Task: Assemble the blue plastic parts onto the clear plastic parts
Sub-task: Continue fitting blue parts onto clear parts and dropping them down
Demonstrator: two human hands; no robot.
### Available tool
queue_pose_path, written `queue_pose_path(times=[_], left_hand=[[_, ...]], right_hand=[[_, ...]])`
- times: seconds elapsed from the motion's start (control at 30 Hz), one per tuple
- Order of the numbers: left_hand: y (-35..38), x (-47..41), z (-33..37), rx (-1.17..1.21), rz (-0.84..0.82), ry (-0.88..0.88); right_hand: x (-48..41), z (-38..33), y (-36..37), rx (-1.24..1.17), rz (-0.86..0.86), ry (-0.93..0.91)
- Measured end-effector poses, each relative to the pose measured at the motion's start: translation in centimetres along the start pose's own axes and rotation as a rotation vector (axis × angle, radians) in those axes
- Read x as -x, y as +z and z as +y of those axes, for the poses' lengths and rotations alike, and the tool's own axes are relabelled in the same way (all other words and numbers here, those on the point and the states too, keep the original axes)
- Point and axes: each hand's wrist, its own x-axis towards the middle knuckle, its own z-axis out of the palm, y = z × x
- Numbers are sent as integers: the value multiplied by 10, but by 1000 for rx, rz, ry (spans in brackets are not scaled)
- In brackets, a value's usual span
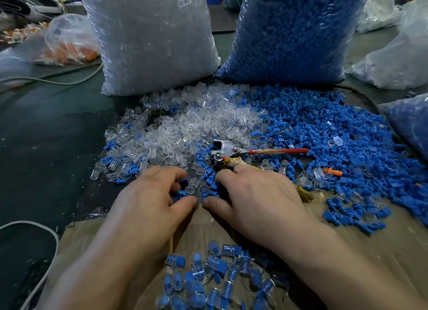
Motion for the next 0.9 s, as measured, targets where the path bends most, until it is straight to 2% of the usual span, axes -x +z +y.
queue_pose_path(times=[0.17,0.53,0.7,0.9], left_hand=[[8,-2,8,-42,24,98],[14,-4,6,68,96,110],[14,-1,3,256,234,104],[16,0,0,421,326,34]], right_hand=[[-2,0,4,-7,36,-26],[-2,-2,5,-87,99,-31],[0,1,4,-242,129,5],[4,5,5,-417,264,35]])
